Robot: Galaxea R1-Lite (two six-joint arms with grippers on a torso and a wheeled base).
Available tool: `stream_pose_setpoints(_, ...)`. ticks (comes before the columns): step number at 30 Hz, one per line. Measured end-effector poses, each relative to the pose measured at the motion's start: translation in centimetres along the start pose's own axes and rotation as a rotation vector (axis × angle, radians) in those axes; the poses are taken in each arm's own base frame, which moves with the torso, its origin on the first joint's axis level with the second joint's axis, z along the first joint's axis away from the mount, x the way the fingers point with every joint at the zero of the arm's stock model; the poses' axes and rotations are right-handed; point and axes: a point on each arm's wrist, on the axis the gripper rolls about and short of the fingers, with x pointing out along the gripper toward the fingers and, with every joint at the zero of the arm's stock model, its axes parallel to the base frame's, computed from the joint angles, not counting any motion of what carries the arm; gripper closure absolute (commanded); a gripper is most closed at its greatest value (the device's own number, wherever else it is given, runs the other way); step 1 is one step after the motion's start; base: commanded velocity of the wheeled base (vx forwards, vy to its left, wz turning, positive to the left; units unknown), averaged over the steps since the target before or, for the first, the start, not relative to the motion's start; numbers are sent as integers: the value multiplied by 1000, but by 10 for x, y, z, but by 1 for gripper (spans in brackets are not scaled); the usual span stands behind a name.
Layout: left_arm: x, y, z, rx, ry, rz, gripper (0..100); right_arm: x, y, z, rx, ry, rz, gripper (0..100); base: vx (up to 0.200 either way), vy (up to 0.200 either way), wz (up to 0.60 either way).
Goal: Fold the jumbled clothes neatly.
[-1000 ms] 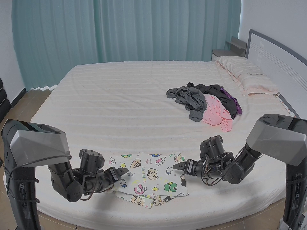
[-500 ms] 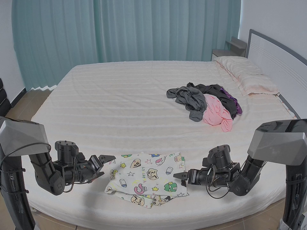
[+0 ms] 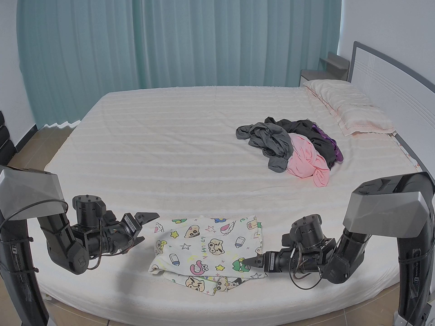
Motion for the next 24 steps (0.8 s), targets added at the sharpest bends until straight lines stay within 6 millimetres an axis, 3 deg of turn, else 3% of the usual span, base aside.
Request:
stream_pose_setpoints(12,0,0,0,3,-1,1,0,-8,-4,-9,-5,33,-21,100,0,0,0)
stream_pose_setpoints(24,0,0,0,4,-1,2,0,-40,-4,-13,13,99,55,100,0,0,0)
